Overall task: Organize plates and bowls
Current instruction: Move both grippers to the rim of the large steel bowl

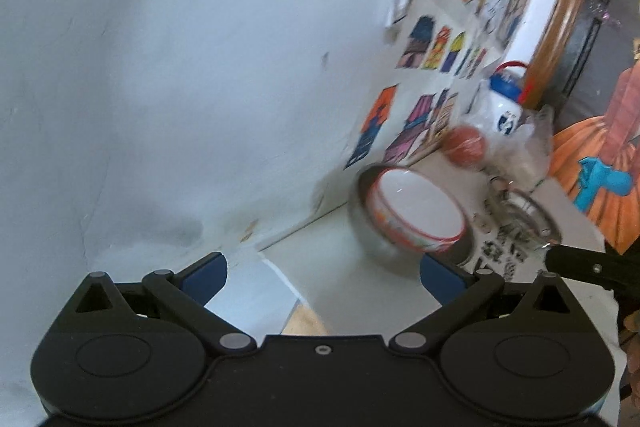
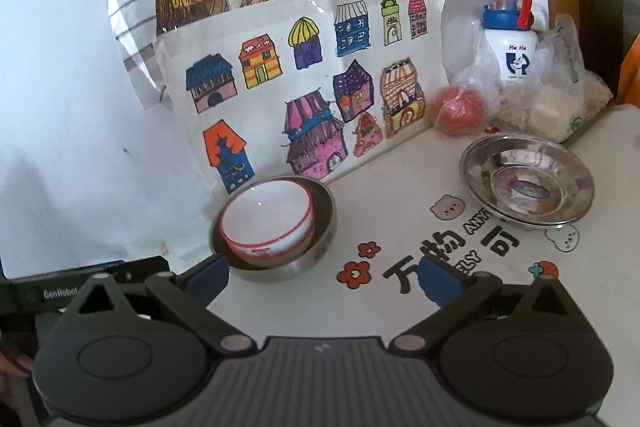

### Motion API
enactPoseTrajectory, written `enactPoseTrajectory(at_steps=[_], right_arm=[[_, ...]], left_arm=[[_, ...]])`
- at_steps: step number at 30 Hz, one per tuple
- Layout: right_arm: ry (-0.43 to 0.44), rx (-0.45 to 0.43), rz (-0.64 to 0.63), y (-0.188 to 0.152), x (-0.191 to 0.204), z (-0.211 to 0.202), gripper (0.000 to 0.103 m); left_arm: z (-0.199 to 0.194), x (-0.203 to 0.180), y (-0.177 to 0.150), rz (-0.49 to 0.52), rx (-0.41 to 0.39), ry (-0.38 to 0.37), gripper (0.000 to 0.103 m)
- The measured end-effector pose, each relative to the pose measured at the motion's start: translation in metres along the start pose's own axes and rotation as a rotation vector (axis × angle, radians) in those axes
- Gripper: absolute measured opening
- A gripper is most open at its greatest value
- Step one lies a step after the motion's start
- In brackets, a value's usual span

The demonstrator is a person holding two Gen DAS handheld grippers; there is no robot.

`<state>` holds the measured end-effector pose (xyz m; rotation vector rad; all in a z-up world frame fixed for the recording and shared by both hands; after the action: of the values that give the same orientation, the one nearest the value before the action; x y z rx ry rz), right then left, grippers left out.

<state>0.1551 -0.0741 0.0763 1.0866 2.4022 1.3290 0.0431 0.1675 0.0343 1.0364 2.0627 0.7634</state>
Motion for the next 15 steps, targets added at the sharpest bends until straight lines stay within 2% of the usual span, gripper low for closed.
enactPoseTrajectory(at_steps=[6,15], right_arm=[[-0.005,0.046,-0.004,-0.006,-0.006,0.013,0.103],[0.023,0.08,0.041,0.004,-0.026,0.031,0.103]], left_arm=[[0.019,0.01,0.003,-0.044,0.057,0.031,0.102],[0.034,0.007,0.007,-0.095,0.066,0.058,0.102]])
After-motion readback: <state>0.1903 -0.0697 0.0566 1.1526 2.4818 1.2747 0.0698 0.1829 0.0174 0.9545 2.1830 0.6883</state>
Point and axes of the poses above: each gripper's, at about its wrist camera, not at the fingertips, and z roughly the way its jaws point, x to its left, y to its top, the point moved 3 cm from there along z, roughly the way its jaws point, and after that the axes turned 2 degrees about -z, right-handed, at the moved point
